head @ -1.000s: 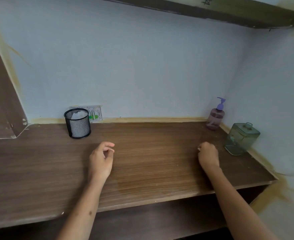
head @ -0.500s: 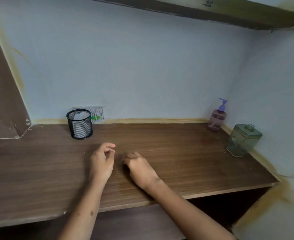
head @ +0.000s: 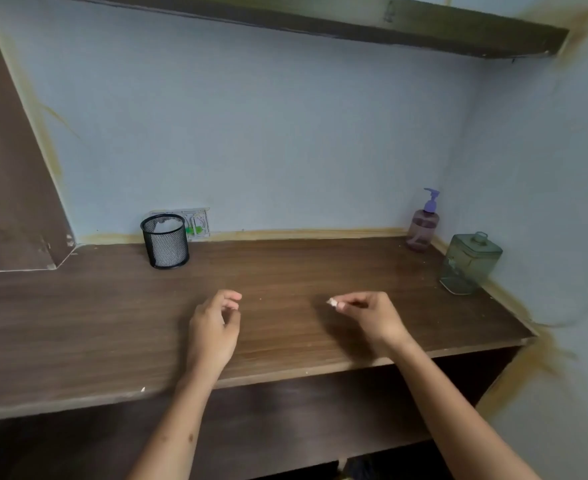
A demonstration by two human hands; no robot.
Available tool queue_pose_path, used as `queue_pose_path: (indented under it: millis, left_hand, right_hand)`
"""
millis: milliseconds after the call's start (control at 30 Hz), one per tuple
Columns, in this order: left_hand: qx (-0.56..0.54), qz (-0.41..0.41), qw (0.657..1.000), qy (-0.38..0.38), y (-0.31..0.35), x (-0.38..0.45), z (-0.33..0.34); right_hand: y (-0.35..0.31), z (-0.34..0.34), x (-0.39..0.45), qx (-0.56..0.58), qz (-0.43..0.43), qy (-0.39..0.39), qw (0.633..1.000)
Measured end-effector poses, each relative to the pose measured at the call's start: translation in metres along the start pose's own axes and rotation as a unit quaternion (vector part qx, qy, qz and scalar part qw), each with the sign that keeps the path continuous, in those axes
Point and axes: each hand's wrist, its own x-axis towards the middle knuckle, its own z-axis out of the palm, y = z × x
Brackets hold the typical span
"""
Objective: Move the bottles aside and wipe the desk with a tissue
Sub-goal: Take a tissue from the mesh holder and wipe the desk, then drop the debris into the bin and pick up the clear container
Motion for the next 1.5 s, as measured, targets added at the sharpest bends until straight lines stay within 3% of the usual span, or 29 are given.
queue_pose_path:
  millis: [33,133,233,400,633,833,967,1133,1333,1500]
  left_hand:
    - [0.022,0.014,1.000,0.001,-0.001,-0.001,-0.001]
    - [0.078,0.045,0.996,0.015,-0.005,0.002,-0.001]
    - [0.107,0.055,0.993,0.006,-0.003,0.006,0.001]
    - [0.116,0.063,0.991,-0.015,0.002,-0.001,-0.002]
    - [0.038,-0.065,0.997,0.007,0.036,-0.013,-0.036]
    - [0.042,-0.198,0.979,0.003,0.084,-0.052,-0.140]
    - [0.049,-0.298,0.953,0.032,0.109,-0.090,-0.215]
    - [0.030,-0.405,0.910,0.083,0.135,-0.118,-0.287]
    - [0.009,-0.477,0.869,0.134,0.125,-0.135,-0.328]
    - [-0.010,-0.507,0.856,0.099,0.123,-0.130,-0.336]
  right_hand:
    - [-0.003,-0.003,-0.003,0.130,0.042,-0.024,0.990]
    - [-0.015,-0.011,-0.005,0.414,0.135,-0.085,0.896]
    - [-0.019,-0.008,0.003,0.495,0.180,-0.111,0.843]
    - [-0.039,0.008,0.027,0.514,0.231,-0.142,0.814]
    - [-0.090,0.025,0.026,0.480,0.301,-0.181,0.804]
    - [-0.158,0.051,-0.022,0.403,0.368,-0.229,0.806]
    - [-0.192,0.081,-0.075,0.364,0.427,-0.262,0.785]
    - [-0.233,0.140,-0.137,0.284,0.439,-0.296,0.799]
    - [-0.238,0.232,-0.175,0.060,0.413,-0.415,0.808]
    - [-0.234,0.235,-0.169,-0.036,0.431,-0.345,0.833]
